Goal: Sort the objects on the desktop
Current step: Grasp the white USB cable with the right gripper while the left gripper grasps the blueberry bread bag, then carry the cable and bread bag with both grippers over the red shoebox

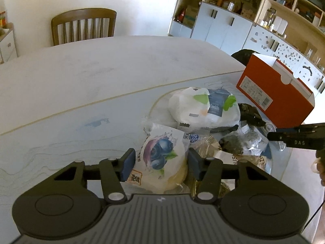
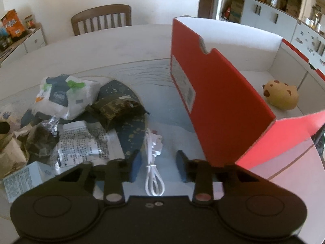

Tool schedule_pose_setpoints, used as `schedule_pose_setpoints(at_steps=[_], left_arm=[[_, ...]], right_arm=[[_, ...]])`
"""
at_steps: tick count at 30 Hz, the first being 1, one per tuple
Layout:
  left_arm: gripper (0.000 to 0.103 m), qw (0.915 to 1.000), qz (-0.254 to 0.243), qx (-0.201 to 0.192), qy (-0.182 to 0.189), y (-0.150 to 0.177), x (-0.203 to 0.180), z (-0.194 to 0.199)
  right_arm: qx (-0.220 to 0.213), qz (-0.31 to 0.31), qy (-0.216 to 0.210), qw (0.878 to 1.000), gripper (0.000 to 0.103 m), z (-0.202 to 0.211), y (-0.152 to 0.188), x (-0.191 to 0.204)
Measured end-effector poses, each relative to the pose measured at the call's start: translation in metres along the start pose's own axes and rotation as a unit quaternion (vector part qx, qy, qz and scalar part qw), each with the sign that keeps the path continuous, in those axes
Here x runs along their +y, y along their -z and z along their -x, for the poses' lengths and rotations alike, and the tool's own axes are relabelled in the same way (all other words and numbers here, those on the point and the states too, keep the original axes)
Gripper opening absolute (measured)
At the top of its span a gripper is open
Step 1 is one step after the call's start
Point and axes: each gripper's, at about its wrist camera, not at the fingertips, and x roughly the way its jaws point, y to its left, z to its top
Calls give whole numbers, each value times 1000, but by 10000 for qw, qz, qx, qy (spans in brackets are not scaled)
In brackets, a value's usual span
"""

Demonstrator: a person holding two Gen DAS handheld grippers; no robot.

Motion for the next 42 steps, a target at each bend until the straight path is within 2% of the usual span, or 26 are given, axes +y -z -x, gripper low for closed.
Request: schedule_pose_setpoints(at_steps=[1, 3, 5, 10, 23, 42], left_arm=[[54, 10000, -9, -2, -20, 1, -1, 1], [53, 10000, 9, -2, -53, 1, -2, 2], [53, 10000, 41, 0, -59, 1, -2, 2], [53, 9999, 89, 1, -98, 3, -2, 5], [51, 9996, 103, -15, -244, 7, -7, 14], [51, 9989, 245, -275, -274, -10, -46, 72]], right_arm=[[2, 36, -2, 10000, 23, 0, 0, 1], [7, 67, 4, 10000, 12, 2, 0, 2], [18, 74, 17, 10000, 9, 3, 0, 2], [17, -34, 91, 10000, 9, 7, 3, -3], [-189, -272, -97, 9994, 9, 48, 13, -16], [-452, -442, -447, 9970, 9, 105, 9, -32]])
